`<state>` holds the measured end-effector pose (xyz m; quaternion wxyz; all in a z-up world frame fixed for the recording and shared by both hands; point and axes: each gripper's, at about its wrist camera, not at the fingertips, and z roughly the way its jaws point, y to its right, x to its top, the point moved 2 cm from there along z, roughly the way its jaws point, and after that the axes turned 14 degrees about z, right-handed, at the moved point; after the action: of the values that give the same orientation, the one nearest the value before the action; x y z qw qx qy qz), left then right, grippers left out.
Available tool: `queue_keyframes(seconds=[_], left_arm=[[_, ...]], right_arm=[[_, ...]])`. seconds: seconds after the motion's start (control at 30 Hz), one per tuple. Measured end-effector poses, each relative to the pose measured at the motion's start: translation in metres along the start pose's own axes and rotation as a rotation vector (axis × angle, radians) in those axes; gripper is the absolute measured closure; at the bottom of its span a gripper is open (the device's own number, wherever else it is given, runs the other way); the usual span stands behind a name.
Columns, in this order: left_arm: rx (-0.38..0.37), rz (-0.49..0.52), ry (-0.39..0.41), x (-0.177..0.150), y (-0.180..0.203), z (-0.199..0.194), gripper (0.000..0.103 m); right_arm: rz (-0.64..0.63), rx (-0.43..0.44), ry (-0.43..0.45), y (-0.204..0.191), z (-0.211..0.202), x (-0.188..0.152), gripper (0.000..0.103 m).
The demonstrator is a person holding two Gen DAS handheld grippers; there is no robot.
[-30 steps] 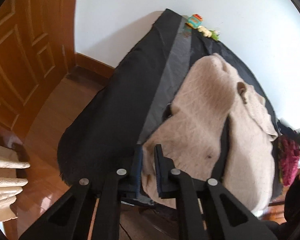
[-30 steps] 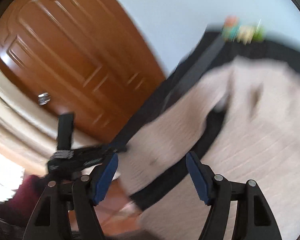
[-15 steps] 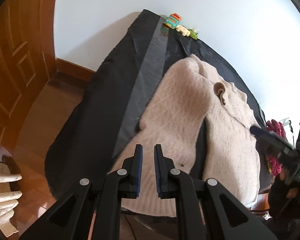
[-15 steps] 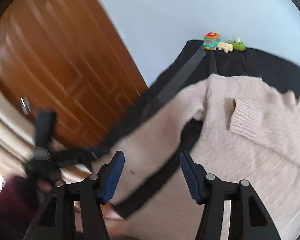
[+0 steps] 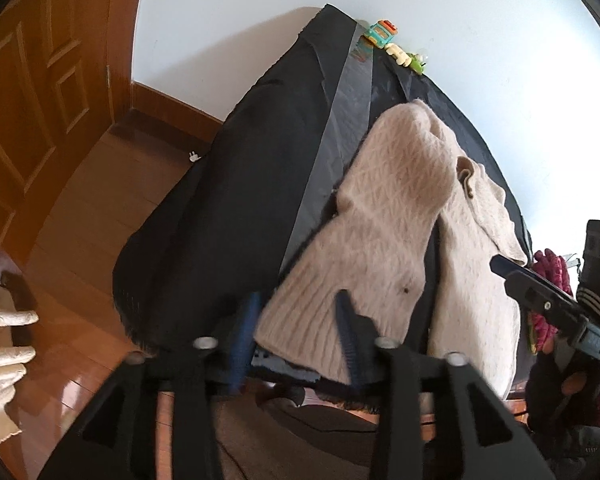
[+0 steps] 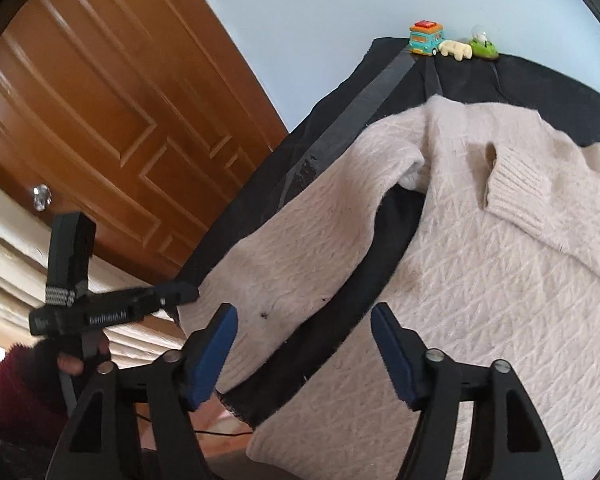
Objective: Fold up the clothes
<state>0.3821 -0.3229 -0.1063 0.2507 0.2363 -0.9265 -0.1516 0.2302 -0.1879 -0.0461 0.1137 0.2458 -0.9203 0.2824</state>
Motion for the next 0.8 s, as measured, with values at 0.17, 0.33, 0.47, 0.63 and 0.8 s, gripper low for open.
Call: queue_keyframes(seconds=[0.17, 0.33, 0.47, 0.63, 0.8], left_arm=[[-0.017, 0.005, -0.003, -0.004, 0.004, 0.001, 0.046], [-0.052, 0.013, -0.028, -0.006, 0.016, 0.007, 0.087], [-0.094, 0.021, -0.019, -0.002, 0.029, 0.006, 0.091], [-0.116, 0.018, -0.017, 0.009, 0.045, 0.011, 0.095], [-0.147, 0.029, -0.002, 0.025, 0.058, 0.008, 0.095]], right_arm=[[-0.023, 0.002, -0.010, -0.004, 0.001, -0.003, 0.031], [-0.049, 0.002, -0.003, -0.006, -0.003, -0.005, 0.031], [-0.154, -0.065, 0.034, -0.012, -0.006, -0.011, 0.031], [-0.314, -0.054, -0.004, -0.026, 0.006, -0.032, 0.031], [-0.418, 0.018, -0.083, -0.043, 0.026, -0.047, 0.031]])
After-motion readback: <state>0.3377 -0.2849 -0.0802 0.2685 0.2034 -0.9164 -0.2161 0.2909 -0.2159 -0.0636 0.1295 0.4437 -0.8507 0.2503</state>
